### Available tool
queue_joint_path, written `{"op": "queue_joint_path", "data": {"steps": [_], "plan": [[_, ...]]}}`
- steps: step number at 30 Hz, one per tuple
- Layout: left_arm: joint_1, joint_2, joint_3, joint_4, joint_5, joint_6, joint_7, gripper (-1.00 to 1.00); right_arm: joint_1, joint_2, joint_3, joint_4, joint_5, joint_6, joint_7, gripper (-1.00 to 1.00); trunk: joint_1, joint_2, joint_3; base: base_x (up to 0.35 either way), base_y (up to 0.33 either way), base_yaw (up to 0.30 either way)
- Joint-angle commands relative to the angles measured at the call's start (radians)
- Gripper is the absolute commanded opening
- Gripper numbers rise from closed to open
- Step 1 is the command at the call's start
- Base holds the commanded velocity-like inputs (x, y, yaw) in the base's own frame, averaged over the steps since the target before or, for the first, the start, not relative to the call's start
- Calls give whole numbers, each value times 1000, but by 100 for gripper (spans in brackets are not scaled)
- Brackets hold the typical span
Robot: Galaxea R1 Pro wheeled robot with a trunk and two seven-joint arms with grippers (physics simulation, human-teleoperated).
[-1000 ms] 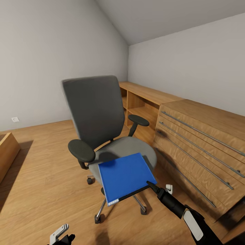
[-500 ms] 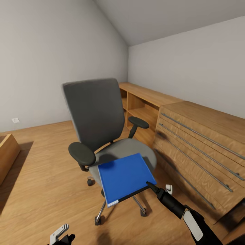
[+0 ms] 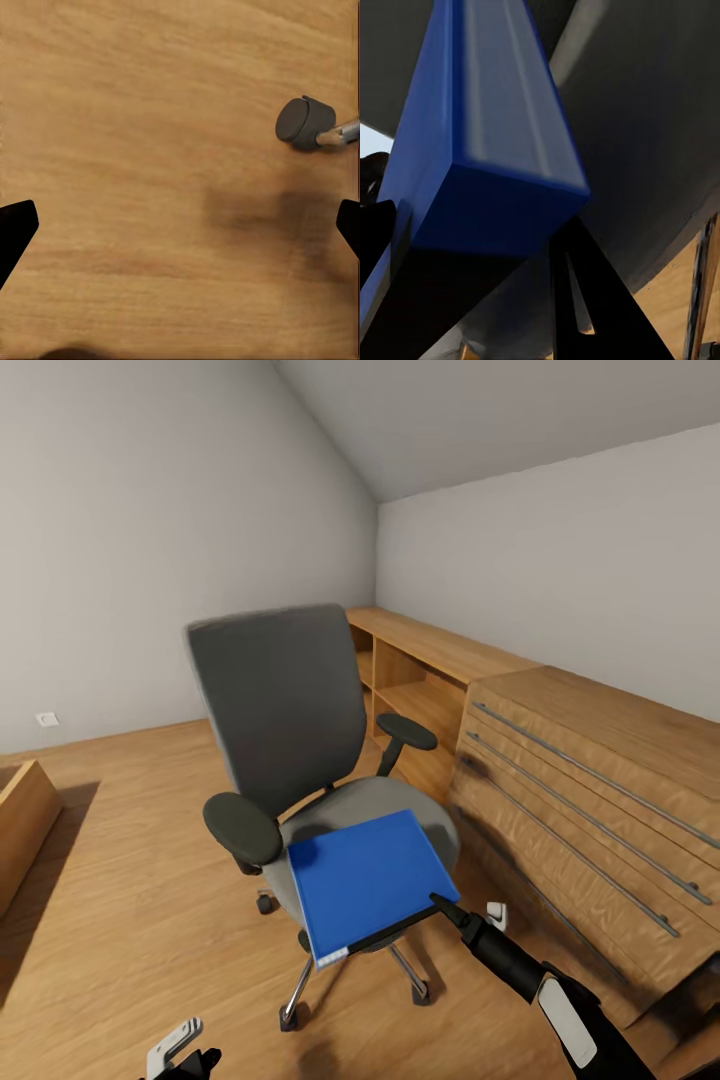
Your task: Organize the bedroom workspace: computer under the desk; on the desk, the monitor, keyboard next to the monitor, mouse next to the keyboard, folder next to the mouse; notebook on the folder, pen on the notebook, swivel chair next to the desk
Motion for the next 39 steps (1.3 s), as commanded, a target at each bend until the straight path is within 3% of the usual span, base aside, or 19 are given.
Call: {"op": "queue_joint_path", "data": {"steps": [1,15,20,27,30,33,35,37,39], "plan": [[0,0,9,-2,-10,6,-4,100,0,-1,-1,0,-8,11,0,-100,-4,7,2,0,0,0],[0,-1,9,-2,-10,6,-3,100,0,-2,-7,0,-7,10,-4,-100,-58,105,46,0,0,0],[0,0,8,-2,-10,6,-4,100,0,-6,-8,-10,-8,8,-45,-100,-77,140,62,0,0,0],[0,-3,-6,-3,-52,10,15,100,0,-14,-7,-53,-8,10,-59,-100,-104,189,84,0,0,0],[0,-7,-46,-3,-78,29,85,100,0,-15,-7,-56,-9,12,-60,-100,-115,210,93,0,0,0],[0,-12,-132,-4,-136,103,214,100,0,-15,-5,-59,-9,15,-60,-100,-127,231,103,0,0,0],[0,-17,-158,-5,-153,132,261,100,0,-15,-5,-59,-9,16,-61,-100,-134,245,109,0,0,0],[0,-27,-172,-5,-163,125,287,100,0,-15,-4,-60,-9,17,-61,-100,-142,259,115,0,0,0],[0,-34,-181,-3,-169,36,302,100,0,-15,-3,-60,-8,17,-62,-100,-150,273,121,0,0,0]]}}
